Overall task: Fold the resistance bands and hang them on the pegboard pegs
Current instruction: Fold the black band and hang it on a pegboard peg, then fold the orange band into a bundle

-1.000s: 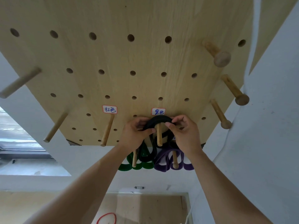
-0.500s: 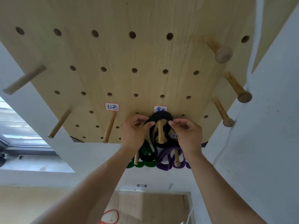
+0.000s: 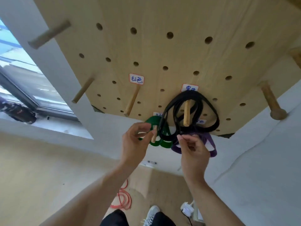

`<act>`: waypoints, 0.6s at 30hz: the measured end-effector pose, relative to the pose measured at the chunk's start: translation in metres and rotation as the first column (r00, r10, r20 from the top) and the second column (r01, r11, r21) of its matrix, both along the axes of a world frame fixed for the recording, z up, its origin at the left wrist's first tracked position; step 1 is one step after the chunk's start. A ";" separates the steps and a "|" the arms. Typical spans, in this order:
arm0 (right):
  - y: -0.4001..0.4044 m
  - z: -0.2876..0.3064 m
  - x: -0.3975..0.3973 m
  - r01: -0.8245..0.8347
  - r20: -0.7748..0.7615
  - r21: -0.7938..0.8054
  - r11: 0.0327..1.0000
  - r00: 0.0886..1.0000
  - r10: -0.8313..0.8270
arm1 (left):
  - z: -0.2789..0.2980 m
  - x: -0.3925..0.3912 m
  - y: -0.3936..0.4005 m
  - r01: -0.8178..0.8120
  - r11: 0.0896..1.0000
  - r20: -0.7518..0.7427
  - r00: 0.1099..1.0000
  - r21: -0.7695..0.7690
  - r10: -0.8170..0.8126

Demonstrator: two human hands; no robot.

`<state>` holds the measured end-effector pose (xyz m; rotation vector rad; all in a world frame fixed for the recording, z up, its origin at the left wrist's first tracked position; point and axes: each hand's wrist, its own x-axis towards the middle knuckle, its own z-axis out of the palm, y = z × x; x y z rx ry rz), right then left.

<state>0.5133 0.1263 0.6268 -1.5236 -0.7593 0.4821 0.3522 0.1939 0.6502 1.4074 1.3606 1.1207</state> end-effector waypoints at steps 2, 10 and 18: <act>-0.007 -0.011 -0.026 -0.074 0.007 -0.059 0.996 0.997 0.075 | -0.012 -0.021 -0.011 -0.032 0.999 -0.036 0.999 -0.025 0.031; -0.030 -0.054 -0.121 -0.407 -0.012 -0.316 0.857 0.905 0.425 | -0.062 -0.146 -0.060 -0.226 0.953 -0.081 0.973 -0.200 0.214; -0.061 -0.093 -0.237 -0.605 -0.069 -0.482 0.634 0.747 0.661 | -0.126 -0.273 -0.144 -0.343 0.874 -0.153 0.939 -0.343 0.309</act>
